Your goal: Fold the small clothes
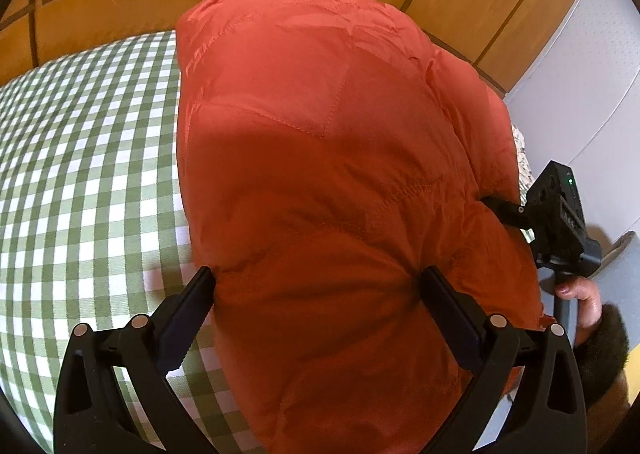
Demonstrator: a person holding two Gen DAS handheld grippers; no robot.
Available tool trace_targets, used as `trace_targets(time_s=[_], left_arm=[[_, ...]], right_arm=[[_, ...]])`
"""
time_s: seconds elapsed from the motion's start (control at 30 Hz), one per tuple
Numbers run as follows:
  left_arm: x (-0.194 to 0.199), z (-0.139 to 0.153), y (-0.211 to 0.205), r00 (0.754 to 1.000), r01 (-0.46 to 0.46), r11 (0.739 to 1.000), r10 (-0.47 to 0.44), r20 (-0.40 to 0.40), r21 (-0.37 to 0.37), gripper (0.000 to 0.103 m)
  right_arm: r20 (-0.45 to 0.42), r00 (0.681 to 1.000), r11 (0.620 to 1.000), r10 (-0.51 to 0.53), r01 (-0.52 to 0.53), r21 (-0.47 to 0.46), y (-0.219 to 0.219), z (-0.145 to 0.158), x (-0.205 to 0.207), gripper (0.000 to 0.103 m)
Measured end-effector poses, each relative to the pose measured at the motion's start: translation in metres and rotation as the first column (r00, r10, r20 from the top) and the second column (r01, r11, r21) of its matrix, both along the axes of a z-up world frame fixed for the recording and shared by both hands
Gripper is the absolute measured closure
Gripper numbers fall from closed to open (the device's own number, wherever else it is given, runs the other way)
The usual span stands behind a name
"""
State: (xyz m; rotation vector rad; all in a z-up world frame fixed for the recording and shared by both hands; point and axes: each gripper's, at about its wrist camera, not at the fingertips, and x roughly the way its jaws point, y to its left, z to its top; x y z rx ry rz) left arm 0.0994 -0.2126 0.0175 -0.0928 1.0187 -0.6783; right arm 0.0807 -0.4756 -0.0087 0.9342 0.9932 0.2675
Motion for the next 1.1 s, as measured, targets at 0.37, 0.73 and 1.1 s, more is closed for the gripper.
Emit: trace_targets(time_s=[0.37,0.73,1.1], left_arm=[[0.015,-0.027,0.039,0.978,-0.020,0.975,-0.027,-0.206,-0.220,0.003],[0.006,-0.016,0.023,0.988,0.057,0.983,-0.081,-0.129,-0.176,0.010],[0.008,0.026,0.018,0.996,0.040,0.997,-0.034,0.078,-0.072,0.038]], right_arm=[[0.039,0.999,1.000,0.018,-0.018,0.011,0.000,-0.004,-0.006,0.002],[0.065,0.994,0.996,0.085,-0.082,-0.041,0.018,0.000,-0.021,0.002],[0.242,0.963,0.963,0.118,-0.052,-0.263,0.071,0.040,-0.016,0.014]])
